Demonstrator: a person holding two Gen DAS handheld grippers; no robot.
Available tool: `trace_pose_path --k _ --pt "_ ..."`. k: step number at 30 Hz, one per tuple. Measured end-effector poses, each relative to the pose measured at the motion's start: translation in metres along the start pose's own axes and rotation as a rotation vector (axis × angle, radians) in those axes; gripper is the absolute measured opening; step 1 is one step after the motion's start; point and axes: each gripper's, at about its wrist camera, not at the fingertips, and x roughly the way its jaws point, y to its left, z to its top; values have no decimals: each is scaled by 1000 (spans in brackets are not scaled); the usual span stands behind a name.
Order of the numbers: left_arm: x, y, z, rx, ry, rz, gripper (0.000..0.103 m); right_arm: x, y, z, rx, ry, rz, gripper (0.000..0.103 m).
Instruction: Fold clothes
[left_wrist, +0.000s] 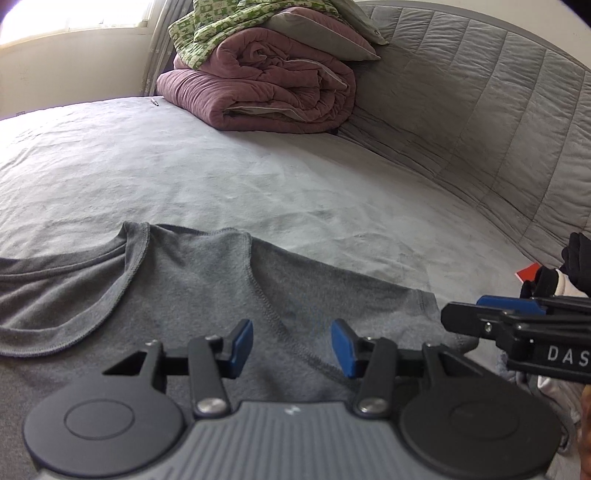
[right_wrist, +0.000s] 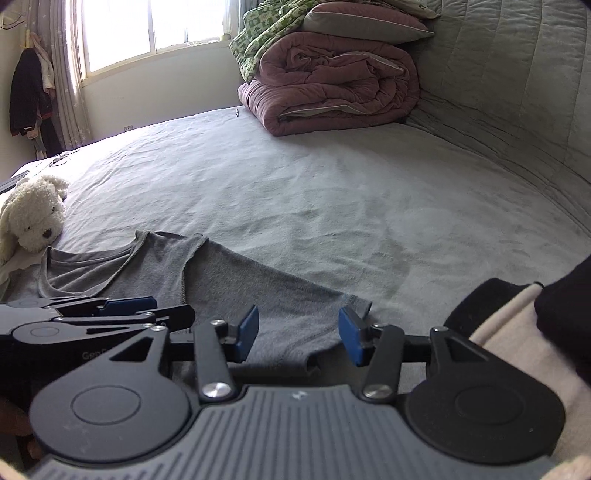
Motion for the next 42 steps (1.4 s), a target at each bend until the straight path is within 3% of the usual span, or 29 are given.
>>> trace_pose_path --k 4,8,16,21,26,27,30,32,36,42 --pt "-5 -10 0 49 8 -9 40 -17 2 -30 4 27 26 52" --pt "0 -14 4 85 5 24 41 -14 0 -53 9 2 54 52" --pt "50 -20 27 245 27 37 51 4 -15 -53 100 -33 85 52" --pt "89 -31 46 354 66 -10 52 17 -19 -46 115 -51 108 52" --pt "111 -49 57 432 131 -104 51 32 -26 -46 156 -52 129 49" --pt "111 -53 56 452 139 -116 50 33 -25 -47 152 -60 138 47" --pt "112 -67 53 512 166 -154 26 36 -20 -50 133 -62 171 32" --pt "111 -72 50 526 168 -167 3 34 -18 -51 128 -66 172 20" --pt "104 -72 48 478 107 -154 0 29 -17 -50 152 -68 148 12" --pt "83 -62 60 333 -89 -104 0 19 -8 -49 181 -69 36 9"
